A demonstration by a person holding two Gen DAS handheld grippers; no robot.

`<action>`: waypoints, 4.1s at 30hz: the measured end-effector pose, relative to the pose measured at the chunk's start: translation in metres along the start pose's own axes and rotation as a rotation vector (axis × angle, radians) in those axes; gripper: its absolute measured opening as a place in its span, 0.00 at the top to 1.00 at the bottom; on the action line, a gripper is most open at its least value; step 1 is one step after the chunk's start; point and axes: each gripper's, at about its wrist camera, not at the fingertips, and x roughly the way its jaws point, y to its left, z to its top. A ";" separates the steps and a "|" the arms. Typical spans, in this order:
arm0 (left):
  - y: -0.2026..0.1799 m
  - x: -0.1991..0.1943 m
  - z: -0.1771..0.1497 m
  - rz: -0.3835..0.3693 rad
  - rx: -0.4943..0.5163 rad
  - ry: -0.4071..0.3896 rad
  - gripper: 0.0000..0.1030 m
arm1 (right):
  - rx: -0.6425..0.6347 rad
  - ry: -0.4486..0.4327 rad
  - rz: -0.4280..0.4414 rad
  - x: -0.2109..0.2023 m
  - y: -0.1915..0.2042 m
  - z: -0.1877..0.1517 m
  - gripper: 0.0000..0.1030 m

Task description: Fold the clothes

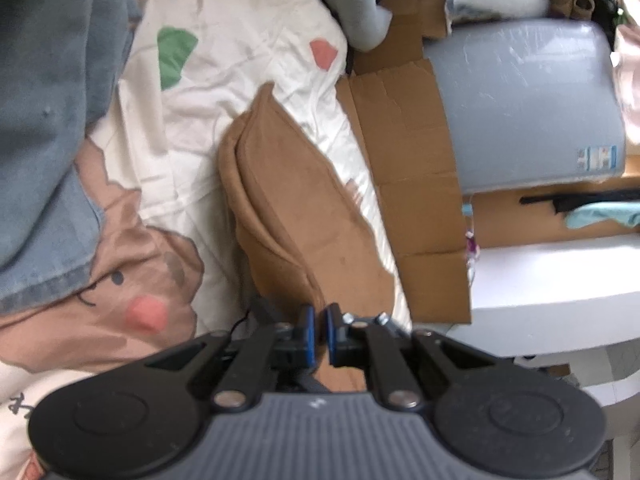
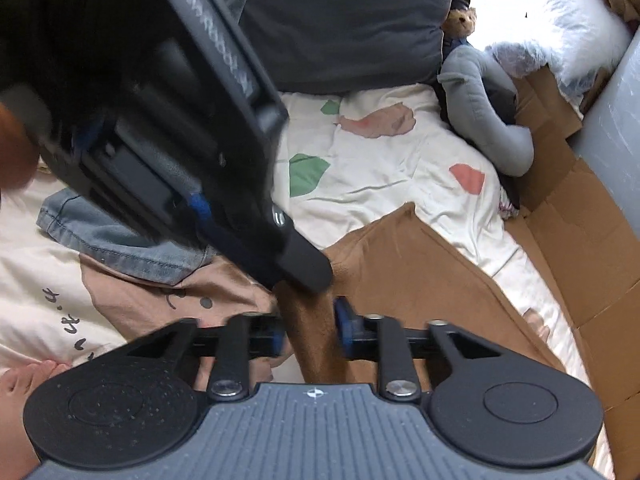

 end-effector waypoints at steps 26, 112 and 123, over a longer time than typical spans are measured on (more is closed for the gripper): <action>0.031 0.070 0.066 0.098 -0.034 -0.058 0.35 | 0.066 -0.099 0.090 -0.033 -0.044 -0.007 0.97; -0.210 0.292 0.007 0.284 0.429 -0.059 0.91 | 0.695 -0.322 0.084 -0.142 -0.249 -0.205 0.98; -0.231 0.363 -0.031 0.272 0.475 -0.007 0.91 | 0.862 -0.281 -0.019 -0.153 -0.275 -0.266 0.98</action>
